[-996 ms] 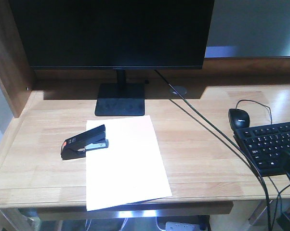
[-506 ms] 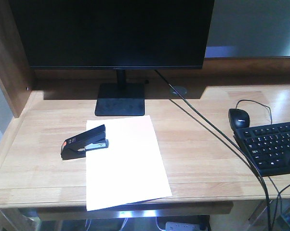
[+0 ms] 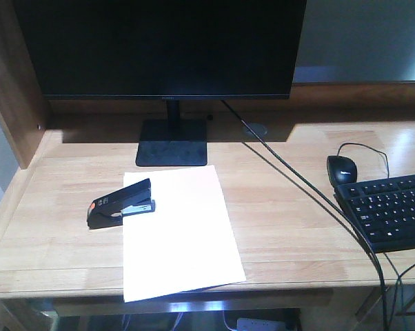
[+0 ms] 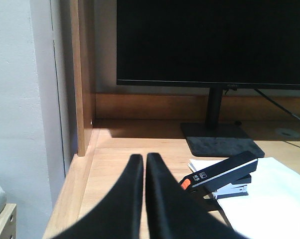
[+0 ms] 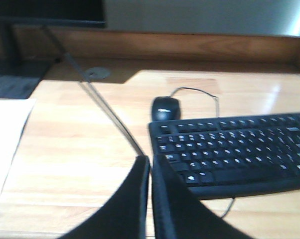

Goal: Grab stapler and paper to desk for stapling

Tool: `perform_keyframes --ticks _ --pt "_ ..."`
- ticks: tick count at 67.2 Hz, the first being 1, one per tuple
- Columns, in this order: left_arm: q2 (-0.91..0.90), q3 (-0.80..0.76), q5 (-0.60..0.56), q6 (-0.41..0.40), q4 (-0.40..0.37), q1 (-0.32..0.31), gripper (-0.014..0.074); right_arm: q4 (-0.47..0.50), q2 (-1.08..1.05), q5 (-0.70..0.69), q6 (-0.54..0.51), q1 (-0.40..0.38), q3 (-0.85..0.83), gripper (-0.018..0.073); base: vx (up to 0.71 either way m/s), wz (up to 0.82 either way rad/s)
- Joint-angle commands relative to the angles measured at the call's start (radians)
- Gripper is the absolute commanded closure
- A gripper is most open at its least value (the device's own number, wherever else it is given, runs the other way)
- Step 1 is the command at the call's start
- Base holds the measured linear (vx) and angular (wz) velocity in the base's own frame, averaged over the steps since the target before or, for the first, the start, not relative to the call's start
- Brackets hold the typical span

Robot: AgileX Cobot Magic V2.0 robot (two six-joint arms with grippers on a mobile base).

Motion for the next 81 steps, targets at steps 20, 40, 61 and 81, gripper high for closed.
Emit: perform_keyframes --ticks 20,40,61,81 --pt "-0.014 0.028 -0.070 -0.009 -0.003 0.001 0.0603 0.144 -0.225 -0.129 -0.208 -0.007 0.045 0.0568 0.00 0.00" --pt "-0.014 0.028 -0.069 -0.009 -0.003 0.001 0.0603 0.071 -0.403 -0.324 -0.020 -0.007 0.271 0.0568 0.00 0.00" --pt "-0.014 0.028 -0.069 -0.009 -0.003 0.001 0.0603 -0.065 -0.403 -0.295 0.099 -0.009 0.266 0.0568 0.00 0.00" --pt "-0.014 0.028 -0.069 -0.009 -0.003 0.001 0.0603 -0.063 -0.403 -0.288 0.098 -0.009 0.266 0.0568 0.00 0.00"
